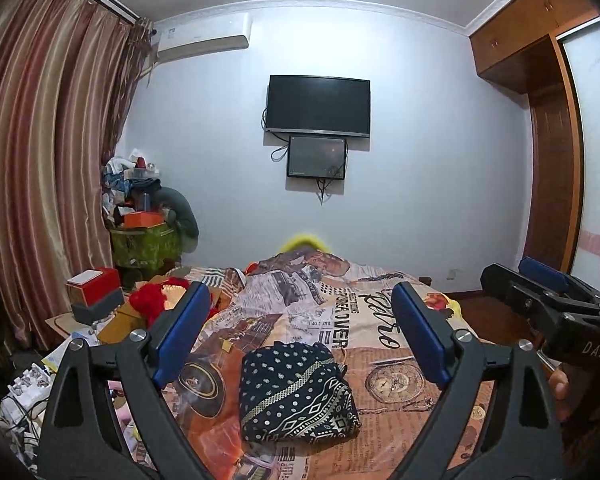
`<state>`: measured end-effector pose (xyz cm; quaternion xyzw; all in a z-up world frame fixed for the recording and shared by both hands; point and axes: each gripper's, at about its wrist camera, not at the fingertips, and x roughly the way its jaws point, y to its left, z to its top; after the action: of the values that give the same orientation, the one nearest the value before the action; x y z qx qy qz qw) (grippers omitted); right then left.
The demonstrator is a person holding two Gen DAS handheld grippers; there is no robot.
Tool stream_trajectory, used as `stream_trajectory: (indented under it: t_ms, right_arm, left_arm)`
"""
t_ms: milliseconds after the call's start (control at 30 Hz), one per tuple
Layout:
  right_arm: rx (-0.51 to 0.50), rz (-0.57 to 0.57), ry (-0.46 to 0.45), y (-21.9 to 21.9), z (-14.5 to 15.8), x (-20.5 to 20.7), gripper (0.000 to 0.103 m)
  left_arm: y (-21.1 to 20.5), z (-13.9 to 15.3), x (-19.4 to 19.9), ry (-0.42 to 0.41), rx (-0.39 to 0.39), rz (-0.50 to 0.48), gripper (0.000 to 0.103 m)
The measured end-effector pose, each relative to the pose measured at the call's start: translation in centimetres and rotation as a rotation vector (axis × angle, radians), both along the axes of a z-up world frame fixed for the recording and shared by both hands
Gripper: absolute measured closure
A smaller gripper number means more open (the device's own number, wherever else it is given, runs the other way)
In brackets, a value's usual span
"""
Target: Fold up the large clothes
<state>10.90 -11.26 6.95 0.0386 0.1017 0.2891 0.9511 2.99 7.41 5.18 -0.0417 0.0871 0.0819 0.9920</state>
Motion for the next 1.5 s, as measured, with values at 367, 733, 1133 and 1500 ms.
stream_trajectory:
  t_ms: [367,733,1133,1500]
  right_arm:
    - [-0.004,0.000,0.010,0.1,-0.2,0.0,0.000]
    - [-0.008,-0.002,0.022,0.1,-0.5,0.3,0.000]
    - [-0.005,-0.010,0.027,0.0,-0.6,0.3,0.000]
    - [-0.006,-0.016,0.029,0.0,-0.9,0.3,0.000]
  left_arm:
    - [0.0,-0.7,0.3,0.021,-0.006,0.000,0.011]
    - [0.0,-0.9,0.4,0.027,-0.013,0.001,0.010]
    - [0.0,-1.1,0.6,0.034,-0.007,-0.014,0.010]
    - [0.3,-1.2,0.7,0.039,-0.017,-0.037,0.010]
